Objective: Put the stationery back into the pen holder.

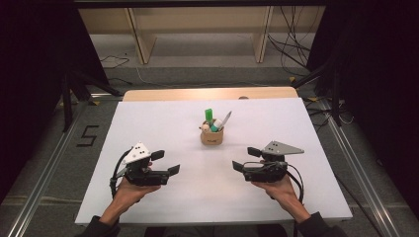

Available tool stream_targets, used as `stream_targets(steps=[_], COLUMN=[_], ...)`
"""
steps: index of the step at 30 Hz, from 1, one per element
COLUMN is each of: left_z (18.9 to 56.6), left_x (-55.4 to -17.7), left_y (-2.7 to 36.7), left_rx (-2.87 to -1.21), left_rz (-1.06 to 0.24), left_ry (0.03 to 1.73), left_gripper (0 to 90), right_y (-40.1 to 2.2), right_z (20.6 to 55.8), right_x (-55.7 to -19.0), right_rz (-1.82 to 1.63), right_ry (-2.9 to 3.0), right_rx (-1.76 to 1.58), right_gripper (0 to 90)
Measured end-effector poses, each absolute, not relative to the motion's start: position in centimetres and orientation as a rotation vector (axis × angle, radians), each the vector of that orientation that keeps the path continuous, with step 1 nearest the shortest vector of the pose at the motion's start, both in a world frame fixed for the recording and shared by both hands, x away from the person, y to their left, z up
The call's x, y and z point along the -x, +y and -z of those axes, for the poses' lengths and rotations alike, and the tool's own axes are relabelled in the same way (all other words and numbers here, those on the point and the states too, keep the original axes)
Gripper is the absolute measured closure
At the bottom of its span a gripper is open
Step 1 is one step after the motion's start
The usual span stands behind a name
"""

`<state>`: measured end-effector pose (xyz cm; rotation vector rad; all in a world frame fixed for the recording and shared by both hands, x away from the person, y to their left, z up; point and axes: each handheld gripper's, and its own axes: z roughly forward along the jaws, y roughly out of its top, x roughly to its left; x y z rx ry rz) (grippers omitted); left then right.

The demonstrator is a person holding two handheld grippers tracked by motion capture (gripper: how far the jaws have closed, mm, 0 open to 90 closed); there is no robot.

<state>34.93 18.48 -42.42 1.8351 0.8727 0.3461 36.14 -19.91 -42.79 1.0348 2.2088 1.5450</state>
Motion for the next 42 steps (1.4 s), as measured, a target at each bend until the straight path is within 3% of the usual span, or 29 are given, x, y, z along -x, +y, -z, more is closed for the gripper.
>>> stream_targets(steps=[15, 42], left_z=[42.8, 43.0], left_x=[-34.2, -34.3], left_y=[18.7, 18.9], left_rx=[-1.826, -1.815], left_rz=[-0.314, -0.309], left_ry=[0.869, 0.882], left_gripper=[18.8, 18.5], right_y=[-21.7, -21.9], right_z=[44.0, 44.0], right_x=[-34.0, -34.0], right_rz=[-1.518, -1.522], right_ry=[2.189, 2.163], right_rx=[-1.047, -1.043], right_gripper=[19.6, 19.2])
